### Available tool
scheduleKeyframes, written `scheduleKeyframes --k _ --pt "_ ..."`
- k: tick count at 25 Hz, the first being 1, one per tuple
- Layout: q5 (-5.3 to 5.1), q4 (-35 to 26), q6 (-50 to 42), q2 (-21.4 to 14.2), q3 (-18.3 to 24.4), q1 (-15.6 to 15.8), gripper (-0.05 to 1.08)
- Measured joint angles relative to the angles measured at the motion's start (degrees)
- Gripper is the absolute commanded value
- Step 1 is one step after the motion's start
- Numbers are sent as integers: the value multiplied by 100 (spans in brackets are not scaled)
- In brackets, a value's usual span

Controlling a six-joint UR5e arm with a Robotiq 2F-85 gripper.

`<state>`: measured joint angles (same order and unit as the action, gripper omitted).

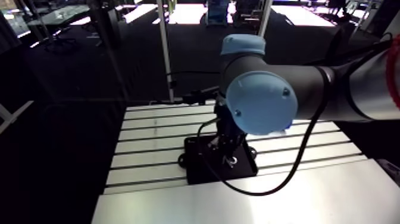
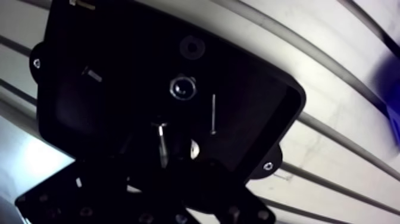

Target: Pick up the M10 bolt from the tray and put it into the blue bin.

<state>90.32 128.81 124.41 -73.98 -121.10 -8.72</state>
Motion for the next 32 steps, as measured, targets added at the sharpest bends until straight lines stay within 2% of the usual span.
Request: scheduleKeyframes --k 9,16,32 --pt "5 0 0 19 -15 -6 63" --pt "20 0 0 27 -21 -2 73" --pt "48 78 0 42 -35 2 74"
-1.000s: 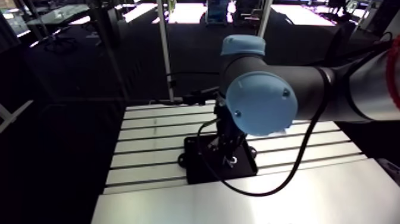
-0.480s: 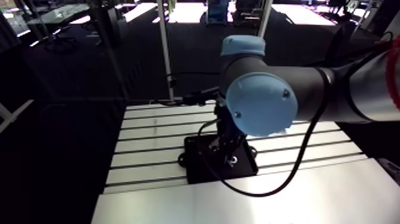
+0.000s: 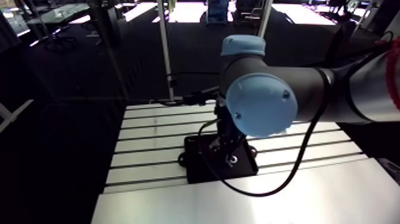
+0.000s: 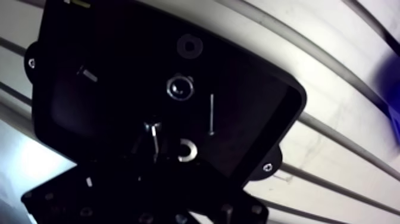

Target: Pick up the M10 bolt from the tray and put it into the blue bin.

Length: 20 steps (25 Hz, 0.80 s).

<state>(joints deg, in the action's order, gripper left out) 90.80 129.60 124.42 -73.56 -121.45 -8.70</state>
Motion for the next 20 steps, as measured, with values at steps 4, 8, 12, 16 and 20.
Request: scheduleKeyframes --k 4,8,12,16,20 --pt "3 1 0 19 -9 0 80" --pt "2 1 0 22 -13 0 86" --pt "1 0 0 14 -8 0 96" --pt "3 -7 0 -29 12 2 100" --pt "35 -33 2 -127 37 17 103"
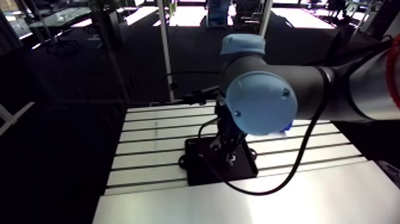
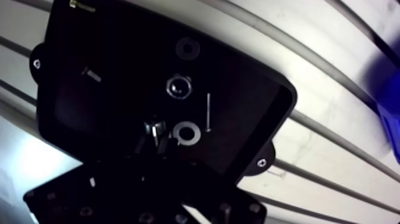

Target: Pick up the M10 bolt from the tray and put it into the blue bin.

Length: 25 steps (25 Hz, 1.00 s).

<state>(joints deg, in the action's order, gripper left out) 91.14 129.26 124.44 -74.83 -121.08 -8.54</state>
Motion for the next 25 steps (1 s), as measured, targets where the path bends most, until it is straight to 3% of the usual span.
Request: scheduleKeyframes --k 6,12,19,25 --pt "51 -278 -1 -290 103 9 105" --pt "21 -954 26 -711 497 11 105" --pt "17 -1823 294 -918 1250 -6 105" --pt "41 -2558 1211 -947 2001 -145 107"
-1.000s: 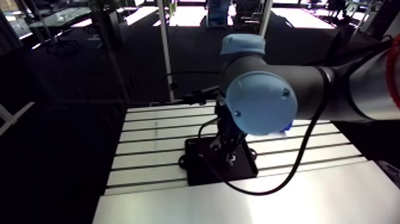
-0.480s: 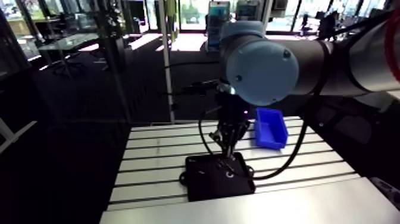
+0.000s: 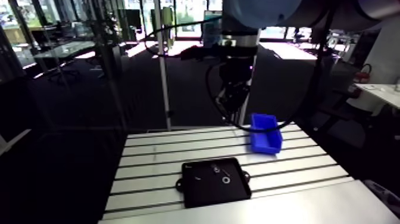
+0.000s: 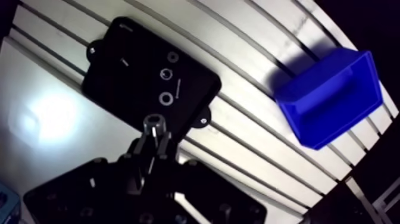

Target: Pick up the M10 bolt from the tray and put it into the blue bin.

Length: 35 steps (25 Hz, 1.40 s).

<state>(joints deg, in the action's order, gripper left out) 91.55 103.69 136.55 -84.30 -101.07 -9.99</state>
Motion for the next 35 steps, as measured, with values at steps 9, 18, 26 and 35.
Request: scheduleKeyframes --k 9,18,26,35 --pt "-11 -452 1972 390 924 -348 107" --pt "24 -487 3754 1131 1716 -763 107" --pt "50 -362 4389 1803 2194 -1133 107" --pt "103 49 4632 2480 2412 -1466 107"
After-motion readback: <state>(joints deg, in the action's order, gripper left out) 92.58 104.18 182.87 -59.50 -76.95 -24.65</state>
